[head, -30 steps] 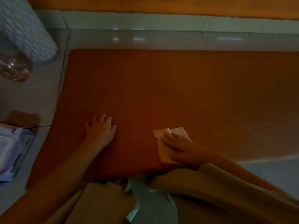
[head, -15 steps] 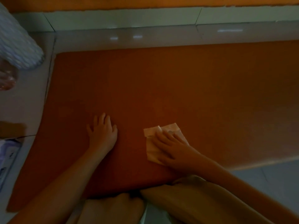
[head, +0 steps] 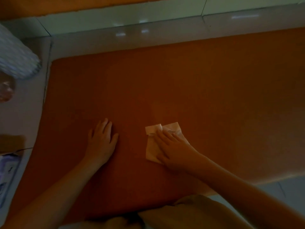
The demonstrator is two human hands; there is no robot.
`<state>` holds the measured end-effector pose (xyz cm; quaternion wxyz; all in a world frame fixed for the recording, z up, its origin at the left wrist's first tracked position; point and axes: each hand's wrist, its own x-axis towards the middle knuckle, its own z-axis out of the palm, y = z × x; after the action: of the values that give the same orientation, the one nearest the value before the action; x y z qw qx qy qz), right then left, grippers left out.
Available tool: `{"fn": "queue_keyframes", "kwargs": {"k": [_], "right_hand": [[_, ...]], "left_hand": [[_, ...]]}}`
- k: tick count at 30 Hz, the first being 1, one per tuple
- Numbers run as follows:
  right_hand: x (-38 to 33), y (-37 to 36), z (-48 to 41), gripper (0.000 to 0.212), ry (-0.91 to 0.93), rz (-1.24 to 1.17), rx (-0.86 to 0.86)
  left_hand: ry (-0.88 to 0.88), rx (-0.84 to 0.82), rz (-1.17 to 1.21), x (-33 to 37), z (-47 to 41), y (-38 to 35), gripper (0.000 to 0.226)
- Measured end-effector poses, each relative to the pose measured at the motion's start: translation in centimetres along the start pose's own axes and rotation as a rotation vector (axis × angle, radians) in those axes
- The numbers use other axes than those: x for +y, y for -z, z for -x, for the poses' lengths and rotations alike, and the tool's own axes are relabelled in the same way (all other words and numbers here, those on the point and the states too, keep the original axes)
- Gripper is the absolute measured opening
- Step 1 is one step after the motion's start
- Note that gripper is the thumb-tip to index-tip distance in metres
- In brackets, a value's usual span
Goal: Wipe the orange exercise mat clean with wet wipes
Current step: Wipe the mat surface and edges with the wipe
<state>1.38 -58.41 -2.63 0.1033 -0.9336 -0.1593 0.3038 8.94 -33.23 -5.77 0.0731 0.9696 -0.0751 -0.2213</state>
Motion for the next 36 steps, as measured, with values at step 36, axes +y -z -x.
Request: {"fn": "queue_keyframes", "kwargs": {"k": [36], "right_hand": [[7.5, 4.4, -17.1, 0.064, -0.107, 0.126, 0.223]], "left_hand": [[0.043, 0.010, 0.019, -0.9, -3.7, 1.4, 0.061]]}}
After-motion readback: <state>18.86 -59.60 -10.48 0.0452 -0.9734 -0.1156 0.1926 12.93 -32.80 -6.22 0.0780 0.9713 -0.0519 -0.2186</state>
